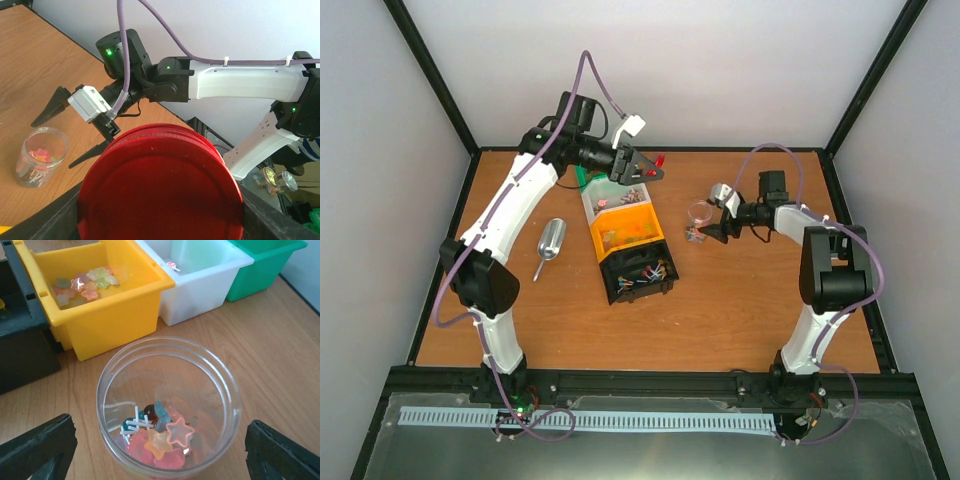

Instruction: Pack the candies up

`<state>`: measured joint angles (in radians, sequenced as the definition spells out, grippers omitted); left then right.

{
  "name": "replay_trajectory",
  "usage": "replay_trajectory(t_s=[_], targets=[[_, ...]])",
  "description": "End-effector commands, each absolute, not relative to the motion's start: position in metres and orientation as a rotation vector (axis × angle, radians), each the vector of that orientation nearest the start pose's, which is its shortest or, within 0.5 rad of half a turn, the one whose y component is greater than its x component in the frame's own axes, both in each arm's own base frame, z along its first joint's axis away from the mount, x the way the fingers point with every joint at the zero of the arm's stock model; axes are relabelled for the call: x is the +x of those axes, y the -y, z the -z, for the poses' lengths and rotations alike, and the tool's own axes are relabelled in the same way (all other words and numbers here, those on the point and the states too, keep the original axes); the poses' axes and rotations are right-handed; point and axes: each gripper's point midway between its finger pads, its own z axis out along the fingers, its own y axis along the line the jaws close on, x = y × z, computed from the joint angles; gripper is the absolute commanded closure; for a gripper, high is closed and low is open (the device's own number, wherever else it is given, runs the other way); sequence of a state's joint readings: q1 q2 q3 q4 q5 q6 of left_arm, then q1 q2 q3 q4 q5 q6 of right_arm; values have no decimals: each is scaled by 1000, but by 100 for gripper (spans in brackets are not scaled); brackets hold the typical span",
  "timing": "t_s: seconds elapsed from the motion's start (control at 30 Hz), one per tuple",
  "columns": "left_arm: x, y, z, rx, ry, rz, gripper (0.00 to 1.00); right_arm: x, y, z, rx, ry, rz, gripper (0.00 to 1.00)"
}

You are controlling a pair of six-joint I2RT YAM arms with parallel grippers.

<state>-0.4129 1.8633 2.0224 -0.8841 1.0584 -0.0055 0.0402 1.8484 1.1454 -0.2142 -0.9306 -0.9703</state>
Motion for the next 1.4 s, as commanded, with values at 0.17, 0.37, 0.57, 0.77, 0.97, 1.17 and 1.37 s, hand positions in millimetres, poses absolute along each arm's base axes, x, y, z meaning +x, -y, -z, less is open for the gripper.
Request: replay_trajectory(t_s=[0.17,0.37,0.57,0.77,0.97,1.17,1.37], targets=[[355,314,-367,990,-1953,1412,40,419,-171,-115,-1400,-1598,-671,11],[357,314,-366,988,-1956,1406,41,420,-178,-113,-1431,-1584,-683,25],[359,313,-365,983,-1959,1400,41,400,-175,-105,-1510,-1585,-693,40],[361,311,-362,980,-1965,1396,41,369,-174,-112,-1560,-1552,-724,41],[361,308,-360,979,-1973,1379,41,316,-170,-114,-1669,-1492,-755,42],[363,308,-356,976,-1983,1376,40,260,-167,-112,-1734,-1453,-841,42],[364,308,-356,972,-1985,1371,40,217,-177,-106,-1797,-1388,-915,42]])
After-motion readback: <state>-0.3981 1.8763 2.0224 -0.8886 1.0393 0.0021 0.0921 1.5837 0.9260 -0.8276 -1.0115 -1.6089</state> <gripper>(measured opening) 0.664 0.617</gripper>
